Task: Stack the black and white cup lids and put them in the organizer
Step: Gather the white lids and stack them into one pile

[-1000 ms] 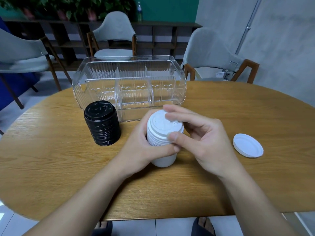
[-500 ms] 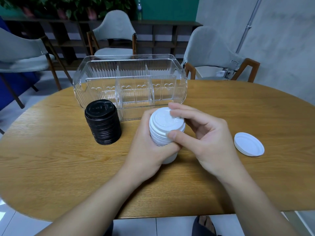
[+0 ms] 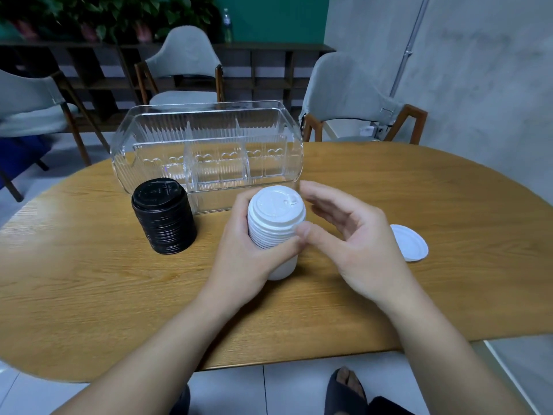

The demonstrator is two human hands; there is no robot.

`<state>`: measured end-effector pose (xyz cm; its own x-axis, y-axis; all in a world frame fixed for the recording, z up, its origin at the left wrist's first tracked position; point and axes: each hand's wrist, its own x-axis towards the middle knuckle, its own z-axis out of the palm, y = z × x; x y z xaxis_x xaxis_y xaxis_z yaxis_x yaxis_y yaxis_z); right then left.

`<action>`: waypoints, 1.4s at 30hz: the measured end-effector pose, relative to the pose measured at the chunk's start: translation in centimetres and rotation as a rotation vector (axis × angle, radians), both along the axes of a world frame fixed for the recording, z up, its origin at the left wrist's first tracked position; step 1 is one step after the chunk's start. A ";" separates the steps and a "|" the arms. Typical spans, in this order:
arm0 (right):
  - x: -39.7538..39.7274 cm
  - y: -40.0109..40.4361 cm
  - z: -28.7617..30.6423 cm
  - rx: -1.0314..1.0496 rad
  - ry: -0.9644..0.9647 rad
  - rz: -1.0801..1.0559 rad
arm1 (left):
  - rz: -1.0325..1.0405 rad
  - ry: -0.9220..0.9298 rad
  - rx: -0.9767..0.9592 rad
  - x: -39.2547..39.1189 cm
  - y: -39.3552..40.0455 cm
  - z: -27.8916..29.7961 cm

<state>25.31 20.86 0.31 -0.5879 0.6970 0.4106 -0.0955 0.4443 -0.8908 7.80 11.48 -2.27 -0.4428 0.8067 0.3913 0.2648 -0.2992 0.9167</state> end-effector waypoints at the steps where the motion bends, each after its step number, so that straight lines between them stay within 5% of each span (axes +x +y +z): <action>1: 0.8 0.2 0.2 0.025 -0.049 -0.068 | 0.009 0.002 0.002 0.4 0.2 0.0; 7: 5.4 3.1 -0.9 0.271 -0.496 -0.597 | 0.045 0.027 -0.026 2.5 1.5 -0.1; 10: 7.0 4.3 -1.9 0.293 -0.737 -0.682 | 0.055 0.027 -0.026 3.0 2.2 -0.1; 16: 7.7 4.6 -2.5 0.329 -0.903 -0.758 | 0.061 0.024 -0.032 3.3 2.6 -0.2; 29: 6.2 4.4 -3.6 0.308 -0.896 -0.751 | 0.070 0.049 -0.049 0.4 0.9 0.1; 42: -2.4 -0.4 -2.3 0.271 -0.470 -0.354 | 0.165 0.104 -0.085 -5.3 -2.0 0.2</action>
<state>22.93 20.47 -2.02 -0.5017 0.7891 0.3543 0.4706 0.5927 -0.6537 2.46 9.47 -2.03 -0.5324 0.7589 0.3751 0.3983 -0.1664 0.9020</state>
